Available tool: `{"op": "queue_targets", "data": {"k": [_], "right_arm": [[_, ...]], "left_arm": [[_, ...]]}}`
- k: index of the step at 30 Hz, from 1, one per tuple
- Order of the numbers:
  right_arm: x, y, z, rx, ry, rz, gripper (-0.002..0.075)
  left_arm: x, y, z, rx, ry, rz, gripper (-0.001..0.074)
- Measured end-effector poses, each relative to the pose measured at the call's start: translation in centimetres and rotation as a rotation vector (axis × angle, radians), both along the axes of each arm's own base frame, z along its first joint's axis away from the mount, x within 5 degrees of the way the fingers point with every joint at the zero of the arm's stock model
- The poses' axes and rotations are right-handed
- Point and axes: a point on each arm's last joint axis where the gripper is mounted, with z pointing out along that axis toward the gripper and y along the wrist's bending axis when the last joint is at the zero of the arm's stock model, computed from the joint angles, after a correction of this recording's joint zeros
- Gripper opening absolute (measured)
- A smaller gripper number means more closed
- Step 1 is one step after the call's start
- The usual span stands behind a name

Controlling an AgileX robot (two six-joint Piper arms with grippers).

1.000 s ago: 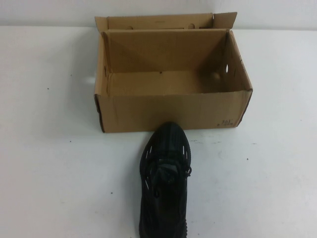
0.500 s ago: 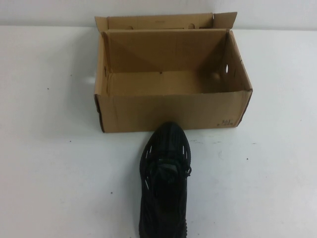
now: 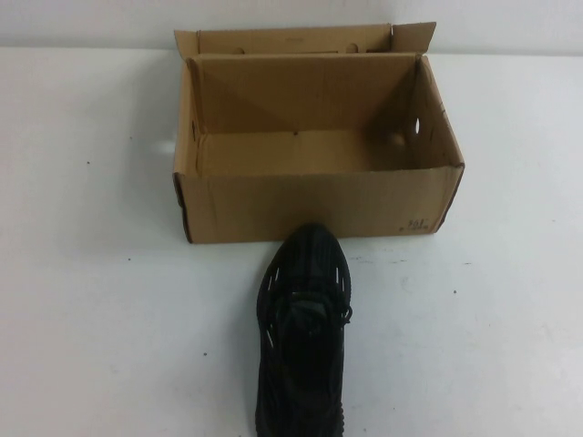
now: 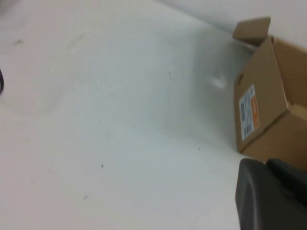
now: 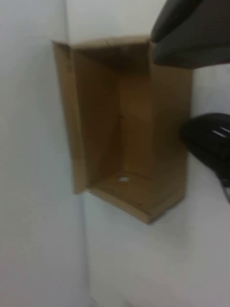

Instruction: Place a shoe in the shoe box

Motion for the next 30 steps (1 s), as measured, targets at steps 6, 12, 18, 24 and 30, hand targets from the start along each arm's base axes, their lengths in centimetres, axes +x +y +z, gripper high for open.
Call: {"op": "queue_targets", "data": {"k": [6,12,18,24,30], "right_arm": [[2.9,3.7,-2.4,-0.192,0.123,0.371,-0.0017],[6.1,7.8,-4.2,-0.389,0.221,0.723,0.0021],[8.3,12.7,-5.8,-0.600,0.259,0.934,0.0234],[10.8,16.8,-8.3,-0.859,0.297,0.927,0.0351],[12.9,19.9,-10.3,-0.940,0.314,0.937,0.0363]], "left_arm": [[-0.4,-0.9,-0.7,0.008,0.085,-0.115,-0.0004],[-0.8,-1.5,-1.1,0.030,0.142,-0.204,-0.0004],[-1.0,-1.5,-1.5,0.038,0.190,-0.217,-0.0004],[-1.1,-1.5,-1.5,0.040,0.194,-0.219,-0.0004],[-1.1,-1.5,-1.5,0.040,0.194,-0.219,-0.0004]]}}
